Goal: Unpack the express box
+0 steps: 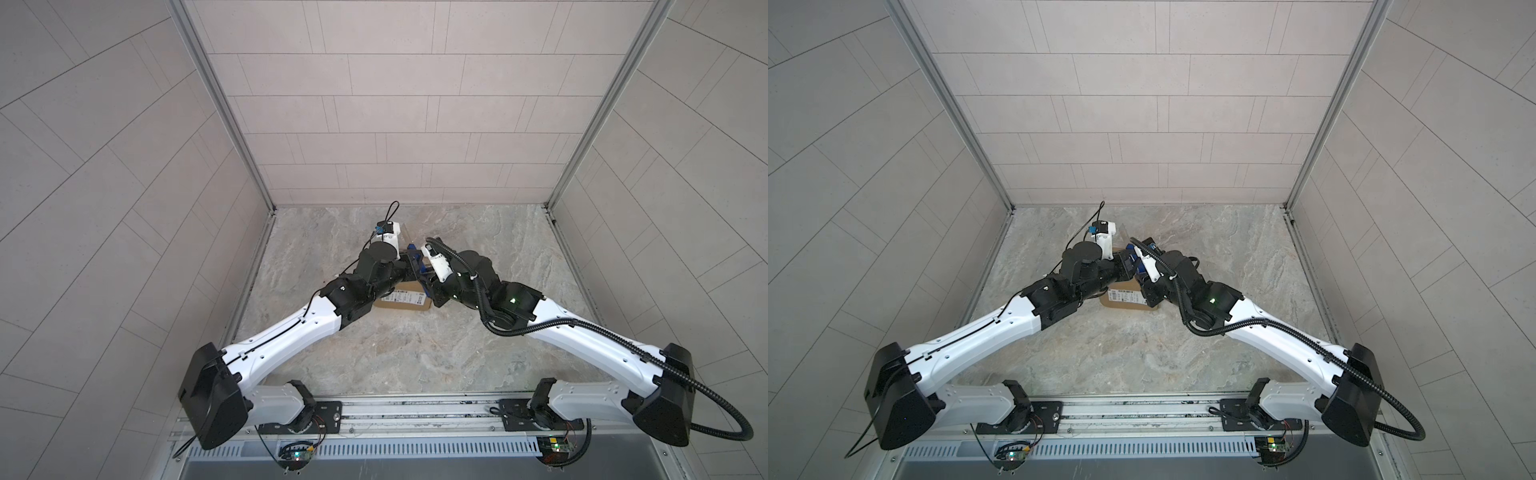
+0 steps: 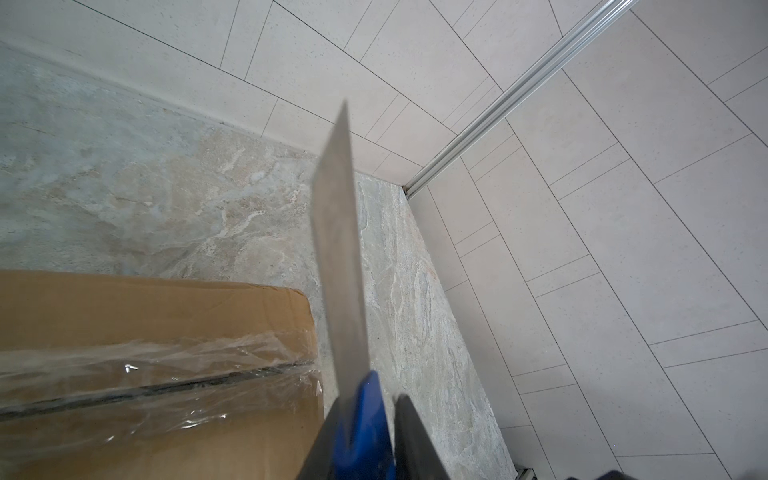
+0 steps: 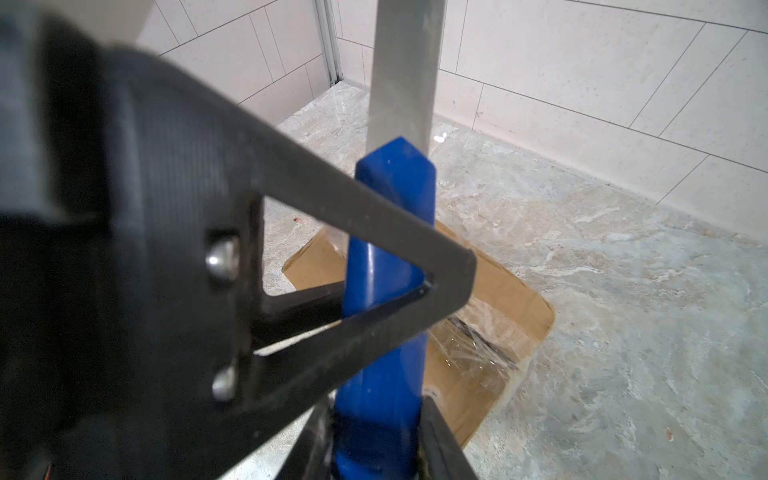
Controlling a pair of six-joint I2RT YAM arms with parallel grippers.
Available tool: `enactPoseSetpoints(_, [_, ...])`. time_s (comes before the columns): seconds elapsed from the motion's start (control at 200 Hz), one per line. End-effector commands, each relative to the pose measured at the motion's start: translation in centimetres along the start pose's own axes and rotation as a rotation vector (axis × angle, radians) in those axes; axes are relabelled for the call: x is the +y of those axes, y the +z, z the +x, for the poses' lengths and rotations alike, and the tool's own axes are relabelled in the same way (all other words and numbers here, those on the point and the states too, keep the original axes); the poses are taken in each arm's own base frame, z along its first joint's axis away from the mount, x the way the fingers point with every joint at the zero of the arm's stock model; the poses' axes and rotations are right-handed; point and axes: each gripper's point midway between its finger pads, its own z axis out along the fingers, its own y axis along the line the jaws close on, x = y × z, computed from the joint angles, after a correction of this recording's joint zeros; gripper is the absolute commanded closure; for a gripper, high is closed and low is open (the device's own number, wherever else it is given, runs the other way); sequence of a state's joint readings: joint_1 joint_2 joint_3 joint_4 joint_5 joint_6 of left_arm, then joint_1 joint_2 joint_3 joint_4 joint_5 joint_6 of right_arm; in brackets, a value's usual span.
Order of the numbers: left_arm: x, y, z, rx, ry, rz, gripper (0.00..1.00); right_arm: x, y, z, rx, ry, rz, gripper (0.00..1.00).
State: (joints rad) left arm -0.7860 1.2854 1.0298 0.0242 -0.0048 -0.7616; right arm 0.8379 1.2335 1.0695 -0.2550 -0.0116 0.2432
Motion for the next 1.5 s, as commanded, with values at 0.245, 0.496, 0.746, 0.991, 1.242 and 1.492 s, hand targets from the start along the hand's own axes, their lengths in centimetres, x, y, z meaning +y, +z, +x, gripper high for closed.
enactPoseSetpoints(0.245, [1.1,-0.9,-1.8,-0.049,-0.077,-0.094,1.00,-0.1,-1.6,-1.8,-0.073,-0.024,0.018,0.48])
enactPoseSetpoints(0.496, [3.7,-2.0,-3.1,-0.078,-0.150,-0.310,1.00,-0.5,-4.5,-2.0,-0.179,-0.180,0.111,0.36])
enactPoseSetpoints(0.746, [3.9,-1.7,-3.4,-0.092,-0.204,-0.341,1.00,2.8,-4.3,-1.7,-0.277,-0.337,0.090,0.37])
enactPoseSetpoints(0.991, [4.2,-1.9,-3.3,-0.099,-0.218,-0.336,1.00,3.6,-1.6,-1.1,-0.255,-0.428,0.132,0.41])
enactPoseSetpoints(1.242, [4.1,-2.1,-3.4,-0.105,-0.221,-0.330,1.00,2.4,0.3,-1.1,-0.252,-0.473,0.271,0.48])
enactPoseSetpoints(1.492, [4.1,-1.9,-3.2,-0.102,-0.235,-0.311,1.00,1.4,1.6,-1.1,-0.268,-0.506,0.373,0.57])
